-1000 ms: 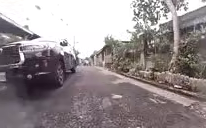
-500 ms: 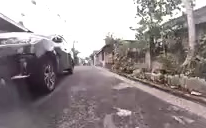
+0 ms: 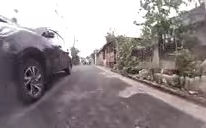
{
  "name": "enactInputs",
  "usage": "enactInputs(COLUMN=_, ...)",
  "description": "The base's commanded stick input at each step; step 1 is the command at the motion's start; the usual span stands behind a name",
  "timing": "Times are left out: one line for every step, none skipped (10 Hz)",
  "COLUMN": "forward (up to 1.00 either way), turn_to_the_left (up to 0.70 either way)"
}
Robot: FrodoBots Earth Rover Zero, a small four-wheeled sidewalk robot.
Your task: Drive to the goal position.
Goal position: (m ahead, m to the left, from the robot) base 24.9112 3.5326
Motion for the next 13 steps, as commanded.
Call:
enactInputs(forward=1.00, turn_to_the_left=0.05)
enactInputs(forward=1.00, turn_to_the_left=0.06)
enactInputs(forward=1.00, turn_to_the_left=0.08)
enactInputs(forward=1.00, turn_to_the_left=0.08)
enactInputs(forward=1.00, turn_to_the_left=0.08)
enactInputs(forward=1.00, turn_to_the_left=0.08)
enactInputs(forward=1.00, turn_to_the_left=0.09)
enactInputs(forward=1.00, turn_to_the_left=0.09)
enactInputs(forward=1.00, turn_to_the_left=0.09)
enactInputs(forward=1.00, turn_to_the_left=0.09)
enactInputs(forward=1.00, turn_to_the_left=0.16)
enactInputs(forward=1.00, turn_to_the_left=0.32)
enactInputs(forward=1.00, turn_to_the_left=0.32)
